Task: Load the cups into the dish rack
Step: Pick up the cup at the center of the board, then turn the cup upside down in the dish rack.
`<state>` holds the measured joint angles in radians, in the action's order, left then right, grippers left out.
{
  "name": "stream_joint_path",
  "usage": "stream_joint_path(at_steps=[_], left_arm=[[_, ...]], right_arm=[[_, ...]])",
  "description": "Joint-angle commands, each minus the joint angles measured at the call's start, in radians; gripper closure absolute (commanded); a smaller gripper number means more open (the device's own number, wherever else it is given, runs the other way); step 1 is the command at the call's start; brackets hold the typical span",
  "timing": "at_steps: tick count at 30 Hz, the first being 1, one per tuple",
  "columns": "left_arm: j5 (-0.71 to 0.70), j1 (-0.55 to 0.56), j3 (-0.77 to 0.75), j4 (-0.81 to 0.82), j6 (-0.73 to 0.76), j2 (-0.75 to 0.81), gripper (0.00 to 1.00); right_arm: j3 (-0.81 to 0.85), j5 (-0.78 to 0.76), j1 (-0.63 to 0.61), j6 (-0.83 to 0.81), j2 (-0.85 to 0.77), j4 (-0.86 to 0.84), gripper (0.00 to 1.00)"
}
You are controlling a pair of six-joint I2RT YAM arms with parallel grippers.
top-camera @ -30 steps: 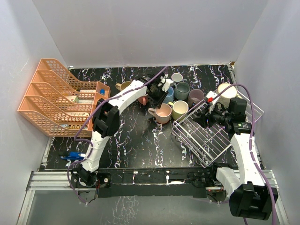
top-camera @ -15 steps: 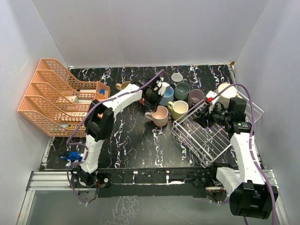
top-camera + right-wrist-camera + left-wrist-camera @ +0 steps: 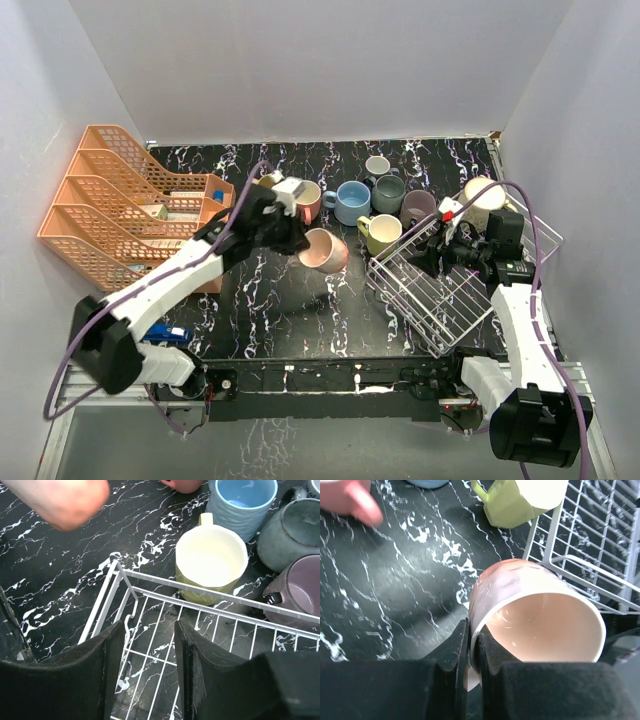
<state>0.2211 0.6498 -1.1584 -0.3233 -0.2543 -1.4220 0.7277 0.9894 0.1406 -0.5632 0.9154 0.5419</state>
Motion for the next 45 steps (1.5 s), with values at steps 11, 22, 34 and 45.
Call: stream_joint_path(at_steps=[11,22,34,45], left_arm=[[0.071,-0.055,0.6,0.795,-0.729,0.555,1.0],[0.07,-0.054,0.757,1.337,-1.105,0.516,1.0],[-0.024,0.052,0.672,1.66,-1.2,0.336,1.0],[-0.165,0.165,0.56,1.872,-1.189,0.167,1.0]], right_arm=[[-0.05,0.206,0.009,-0.075,-0.092,-0.035,0.31],[0.059,0.388,0.008,-0.142,-0.033,0.045,0.01],[0.302,0.431,-0.076,0.102,0.082,0.061,0.01],[0.266,0.405,-0.211,0.726,0.053,-0.406,0.02]])
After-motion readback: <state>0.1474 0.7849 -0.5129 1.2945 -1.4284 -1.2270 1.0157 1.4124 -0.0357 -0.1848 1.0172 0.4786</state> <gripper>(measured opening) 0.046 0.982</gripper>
